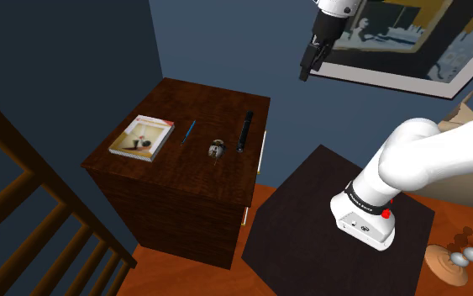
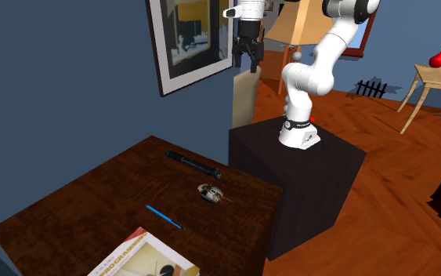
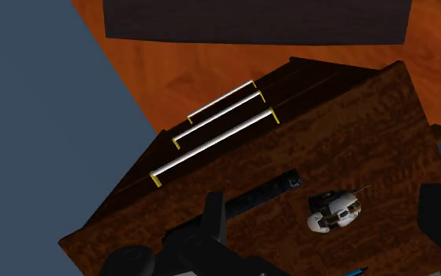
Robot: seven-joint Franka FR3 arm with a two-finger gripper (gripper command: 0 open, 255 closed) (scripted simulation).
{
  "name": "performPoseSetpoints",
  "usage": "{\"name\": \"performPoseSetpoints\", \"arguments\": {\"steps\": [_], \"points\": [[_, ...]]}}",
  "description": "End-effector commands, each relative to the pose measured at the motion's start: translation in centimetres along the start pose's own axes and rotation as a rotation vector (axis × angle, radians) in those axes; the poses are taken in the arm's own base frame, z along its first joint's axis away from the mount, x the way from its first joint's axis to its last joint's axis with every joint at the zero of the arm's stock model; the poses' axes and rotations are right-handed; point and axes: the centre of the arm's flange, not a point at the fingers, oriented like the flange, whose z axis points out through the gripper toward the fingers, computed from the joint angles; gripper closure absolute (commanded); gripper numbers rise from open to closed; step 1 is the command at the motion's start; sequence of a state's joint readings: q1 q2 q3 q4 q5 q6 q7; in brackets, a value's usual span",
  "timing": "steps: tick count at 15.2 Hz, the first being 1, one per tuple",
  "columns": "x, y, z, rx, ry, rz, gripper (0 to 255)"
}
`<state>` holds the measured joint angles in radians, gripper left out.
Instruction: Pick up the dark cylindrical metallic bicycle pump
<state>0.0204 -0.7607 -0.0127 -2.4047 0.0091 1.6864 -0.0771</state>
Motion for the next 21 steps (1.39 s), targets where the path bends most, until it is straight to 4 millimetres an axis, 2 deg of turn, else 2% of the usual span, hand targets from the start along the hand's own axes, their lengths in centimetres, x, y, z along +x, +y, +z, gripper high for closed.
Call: {"name": "performPoseSetpoints", "arguments": {"steps": [1, 11, 21], "points": [[0.0, 0.0, 0.0, 0.000, 0.000, 0.000, 0], [6.9, -0.8, 11.1, -0.003, 0.005, 0.347, 0], [13.8, 0.8, 22.3, -0.006, 0.009, 0.694, 0]]}}
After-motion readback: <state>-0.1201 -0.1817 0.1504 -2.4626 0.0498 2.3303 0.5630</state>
